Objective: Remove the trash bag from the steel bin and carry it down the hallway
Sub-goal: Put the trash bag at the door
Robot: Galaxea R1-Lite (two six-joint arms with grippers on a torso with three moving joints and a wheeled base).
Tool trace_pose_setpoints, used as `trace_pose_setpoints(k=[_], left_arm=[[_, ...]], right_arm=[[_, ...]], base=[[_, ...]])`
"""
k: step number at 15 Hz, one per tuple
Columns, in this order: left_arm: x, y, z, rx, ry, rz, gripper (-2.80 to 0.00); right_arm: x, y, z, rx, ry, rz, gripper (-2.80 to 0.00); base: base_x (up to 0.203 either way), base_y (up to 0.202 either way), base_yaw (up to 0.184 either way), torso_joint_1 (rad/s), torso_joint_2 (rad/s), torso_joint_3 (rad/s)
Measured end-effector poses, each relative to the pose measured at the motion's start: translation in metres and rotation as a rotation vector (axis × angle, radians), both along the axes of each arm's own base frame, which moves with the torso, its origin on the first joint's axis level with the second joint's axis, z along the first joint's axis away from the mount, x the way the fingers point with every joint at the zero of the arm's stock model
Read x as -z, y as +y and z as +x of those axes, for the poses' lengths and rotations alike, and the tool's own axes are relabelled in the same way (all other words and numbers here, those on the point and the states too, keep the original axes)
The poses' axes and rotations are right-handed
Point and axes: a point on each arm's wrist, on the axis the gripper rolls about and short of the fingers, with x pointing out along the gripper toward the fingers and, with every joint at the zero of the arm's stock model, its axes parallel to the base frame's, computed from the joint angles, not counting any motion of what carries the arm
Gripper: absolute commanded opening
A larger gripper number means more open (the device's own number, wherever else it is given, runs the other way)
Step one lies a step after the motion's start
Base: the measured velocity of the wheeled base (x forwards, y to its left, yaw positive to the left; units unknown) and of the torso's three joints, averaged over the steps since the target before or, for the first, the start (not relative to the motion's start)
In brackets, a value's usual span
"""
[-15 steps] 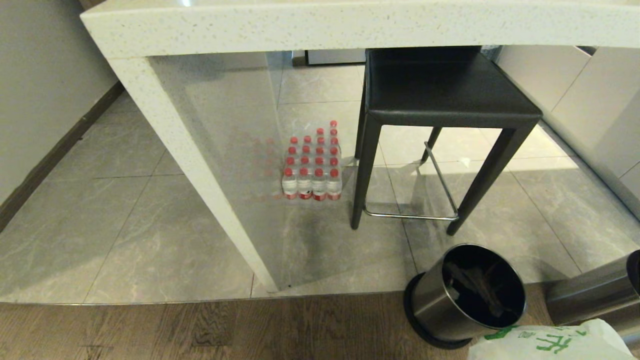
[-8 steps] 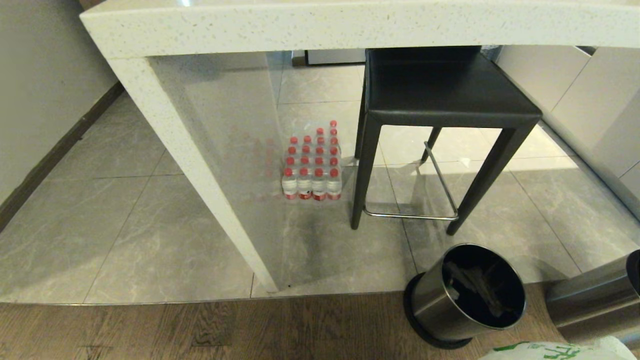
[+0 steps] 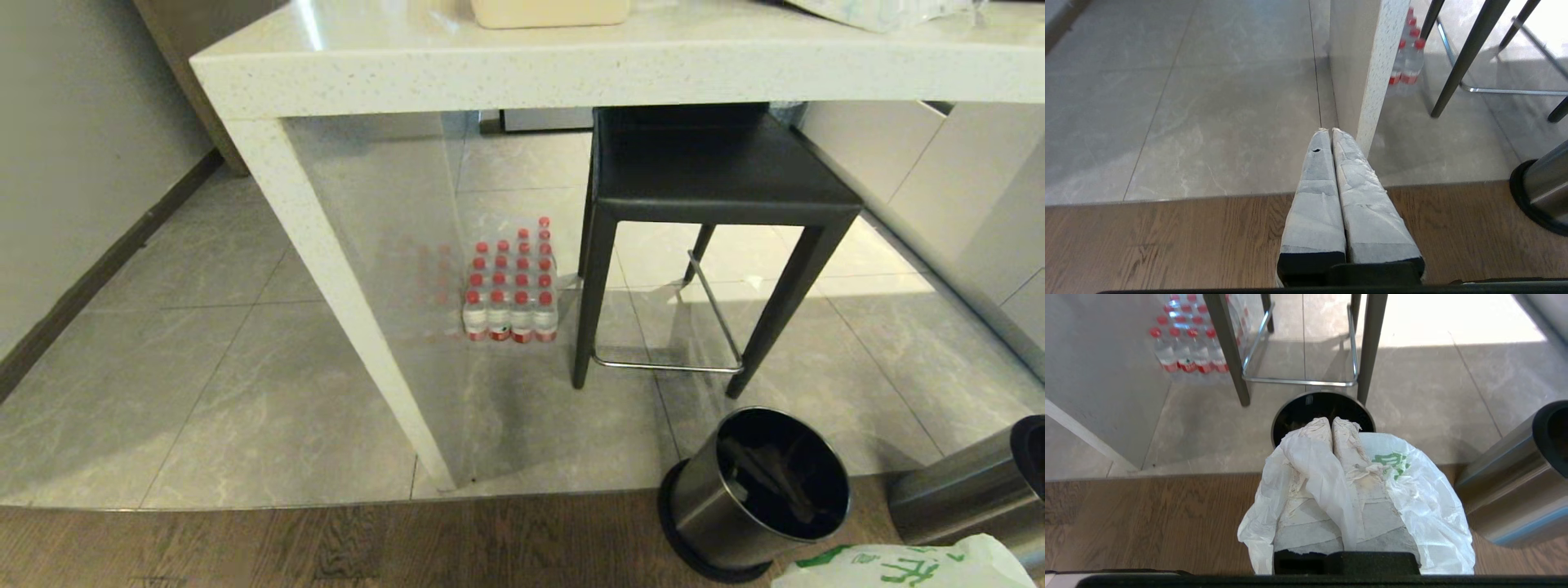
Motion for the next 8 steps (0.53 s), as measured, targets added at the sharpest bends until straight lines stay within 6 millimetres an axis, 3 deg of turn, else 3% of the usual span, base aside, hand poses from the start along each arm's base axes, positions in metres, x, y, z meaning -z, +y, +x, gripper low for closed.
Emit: trace_pose_setpoints(k=[8], left_arm=[[0.0,0.0,0.0,0.0,0.0,0.002,-2.8]], right_arm=[[0.0,0.0,0.0,-0.001,0.0,0.001,-2.8]], base=[[0.0,0.0,0.0,0.003,0.0,0.201]])
